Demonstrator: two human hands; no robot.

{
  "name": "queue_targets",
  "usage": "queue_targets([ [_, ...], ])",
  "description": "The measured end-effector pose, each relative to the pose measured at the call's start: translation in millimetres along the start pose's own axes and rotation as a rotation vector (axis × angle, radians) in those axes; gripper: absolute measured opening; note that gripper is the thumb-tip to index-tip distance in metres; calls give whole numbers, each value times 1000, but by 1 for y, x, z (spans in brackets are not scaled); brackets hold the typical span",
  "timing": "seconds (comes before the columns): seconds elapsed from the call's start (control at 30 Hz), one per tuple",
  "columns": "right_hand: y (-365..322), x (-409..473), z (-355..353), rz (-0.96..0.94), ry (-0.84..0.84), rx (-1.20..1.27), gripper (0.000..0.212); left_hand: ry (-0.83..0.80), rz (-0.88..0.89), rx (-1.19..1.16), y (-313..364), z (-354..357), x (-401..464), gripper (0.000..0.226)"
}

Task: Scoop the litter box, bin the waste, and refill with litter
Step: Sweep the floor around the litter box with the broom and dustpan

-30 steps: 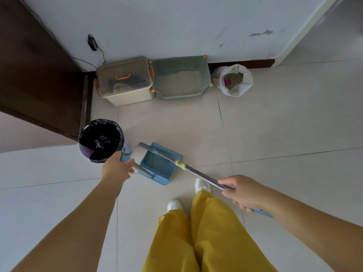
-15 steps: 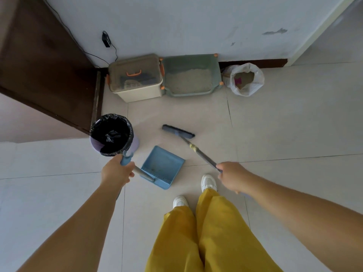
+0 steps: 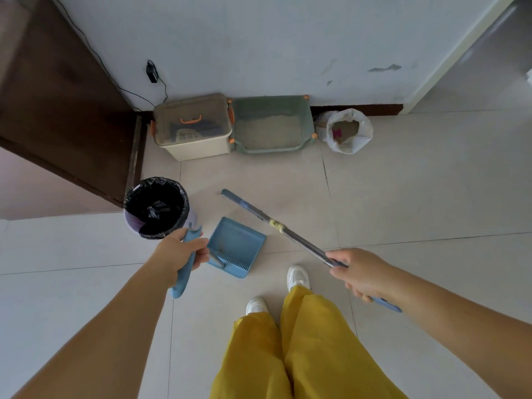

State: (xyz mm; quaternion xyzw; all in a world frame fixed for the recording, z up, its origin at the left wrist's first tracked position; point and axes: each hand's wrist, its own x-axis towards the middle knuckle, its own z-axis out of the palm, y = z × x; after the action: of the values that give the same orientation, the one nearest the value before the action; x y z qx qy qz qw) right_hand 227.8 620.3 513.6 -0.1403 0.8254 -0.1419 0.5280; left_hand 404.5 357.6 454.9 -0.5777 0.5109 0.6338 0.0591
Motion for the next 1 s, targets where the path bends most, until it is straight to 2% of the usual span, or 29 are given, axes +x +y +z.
queue_targets([
  [0.13,-12,-1,-7,6,41,164,36,-182,-36,-168,16,6,-20,7],
  [0.27,-30,3,-15,89,13,498,36,-293,-28,-338,33,6,-41,6],
  [0.3,-35,3,-18,97,-14,561,20,-306,-23,-348,37,5,-45,5],
  [0.37,-48,4,-27,85,-44,636,11,-306,17,-343,46,1,-58,4],
  [0.47,-67,7,-44,55,-43,685,17,-269,89,-308,60,-7,-76,7],
  [0.6,-87,14,-63,60,-23,617,42,-196,138,-341,75,-15,-98,8],
  [0.73,-109,20,-85,23,-51,506,30,-104,199,-380,89,-18,-128,8],
  [0.87,-123,25,-104,-34,-74,421,43,-1,242,-369,104,-22,-158,9],
  [1.0,-138,29,-114,-71,-139,353,28,124,284,-390,115,-30,-188,11],
])
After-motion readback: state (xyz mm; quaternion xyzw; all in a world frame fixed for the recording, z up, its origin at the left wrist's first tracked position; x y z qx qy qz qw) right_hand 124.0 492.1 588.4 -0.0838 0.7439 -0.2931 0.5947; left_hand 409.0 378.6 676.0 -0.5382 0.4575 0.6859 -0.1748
